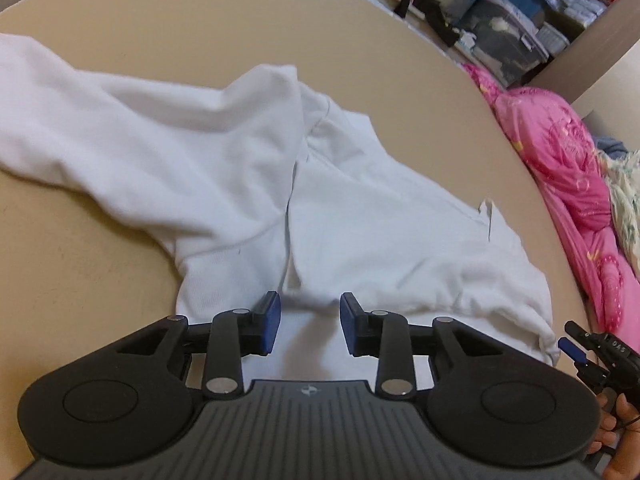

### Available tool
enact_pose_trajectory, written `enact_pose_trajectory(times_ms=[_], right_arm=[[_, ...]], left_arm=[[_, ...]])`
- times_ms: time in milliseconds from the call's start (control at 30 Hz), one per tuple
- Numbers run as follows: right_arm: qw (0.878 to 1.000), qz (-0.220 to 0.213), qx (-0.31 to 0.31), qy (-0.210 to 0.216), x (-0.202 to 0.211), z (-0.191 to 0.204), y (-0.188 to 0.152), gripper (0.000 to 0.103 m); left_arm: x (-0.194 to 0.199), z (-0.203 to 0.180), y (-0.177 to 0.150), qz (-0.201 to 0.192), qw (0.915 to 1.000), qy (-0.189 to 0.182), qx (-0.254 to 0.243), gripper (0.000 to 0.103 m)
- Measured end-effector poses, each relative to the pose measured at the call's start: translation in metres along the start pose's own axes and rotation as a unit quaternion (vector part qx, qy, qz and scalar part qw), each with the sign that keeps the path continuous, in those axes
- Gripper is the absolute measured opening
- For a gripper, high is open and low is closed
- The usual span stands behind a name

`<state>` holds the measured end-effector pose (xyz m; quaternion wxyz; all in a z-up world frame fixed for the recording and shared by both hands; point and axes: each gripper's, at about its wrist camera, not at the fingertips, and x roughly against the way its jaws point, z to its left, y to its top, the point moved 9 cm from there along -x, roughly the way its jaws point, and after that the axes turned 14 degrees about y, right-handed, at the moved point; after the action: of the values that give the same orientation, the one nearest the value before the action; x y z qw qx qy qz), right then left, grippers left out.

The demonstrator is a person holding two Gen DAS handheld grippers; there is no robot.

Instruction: Fold small clothes

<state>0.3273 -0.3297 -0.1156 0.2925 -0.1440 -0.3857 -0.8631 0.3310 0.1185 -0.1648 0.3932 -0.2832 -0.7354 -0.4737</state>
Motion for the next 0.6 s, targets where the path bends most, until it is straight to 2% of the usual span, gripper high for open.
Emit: enact_pose_trajectory(times_ms=[33, 67, 133, 167, 233, 267, 367, 400, 433, 467, 500, 533, 600], right_arm=[[1.000, -0.002, 0.009, -0.007, -0.004, 0.000, 0.002, 0.039], [1.000, -0.001, 0.014, -0.012, -0.008, 0.000, 0.003, 0.039], [1.000, 0.011, 0.020, -0.021, -0.017, -0.003, -0.001, 0.039], [0.999, 0.020, 0.023, -0.031, -0.018, -0.012, -0.003, 0.038], [0.995, 0.051, 0.042, -0.080, -0.017, -0.021, -0.010, 0.037], [0.992, 0.062, 0.048, -0.099, -0.014, -0.024, -0.014, 0.037], [0.990, 0.076, 0.042, -0.114, 0.000, -0.029, -0.021, 0.037], [0.987, 0.073, 0.048, -0.132, 0.005, -0.029, -0.020, 0.036], [0.986, 0.062, 0.059, -0.145, 0.011, -0.026, -0.018, 0.038], [0.986, 0.045, 0.069, -0.148, 0.015, -0.020, -0.015, 0.038], [0.987, 0.020, 0.083, -0.135, 0.018, -0.010, -0.010, 0.038], [0.989, 0.002, 0.094, -0.115, 0.019, 0.000, -0.006, 0.038], [0.991, -0.011, 0.112, -0.074, 0.012, 0.013, -0.004, 0.038]], left_arm=[[0.000, 0.000, 0.002, -0.005, 1.0000, 0.000, -0.002, 0.028], [-0.001, 0.000, 0.005, -0.011, 0.9999, 0.008, -0.008, 0.013], [0.001, 0.000, 0.008, -0.018, 0.9995, 0.020, -0.018, 0.009], [0.009, 0.002, 0.012, -0.027, 0.9992, 0.025, -0.015, 0.009], [0.035, 0.006, 0.026, -0.068, 0.9970, 0.036, -0.008, 0.009], [0.042, 0.009, 0.029, -0.073, 0.9963, 0.044, -0.007, 0.009], [0.037, 0.016, 0.020, -0.027, 0.9969, 0.070, -0.024, 0.013], [0.037, 0.017, 0.021, -0.034, 0.9940, 0.095, -0.042, 0.013], [0.042, 0.018, 0.026, -0.062, 0.9889, 0.122, -0.058, 0.013], [0.048, 0.017, 0.032, -0.087, 0.9852, 0.133, -0.065, 0.013], [0.054, 0.015, 0.035, -0.103, 0.9849, 0.124, -0.064, 0.013], [0.057, 0.010, 0.036, -0.109, 0.9881, 0.094, -0.054, 0.013], [0.050, -0.002, 0.032, -0.094, 0.9927, 0.049, -0.058, 0.015]])
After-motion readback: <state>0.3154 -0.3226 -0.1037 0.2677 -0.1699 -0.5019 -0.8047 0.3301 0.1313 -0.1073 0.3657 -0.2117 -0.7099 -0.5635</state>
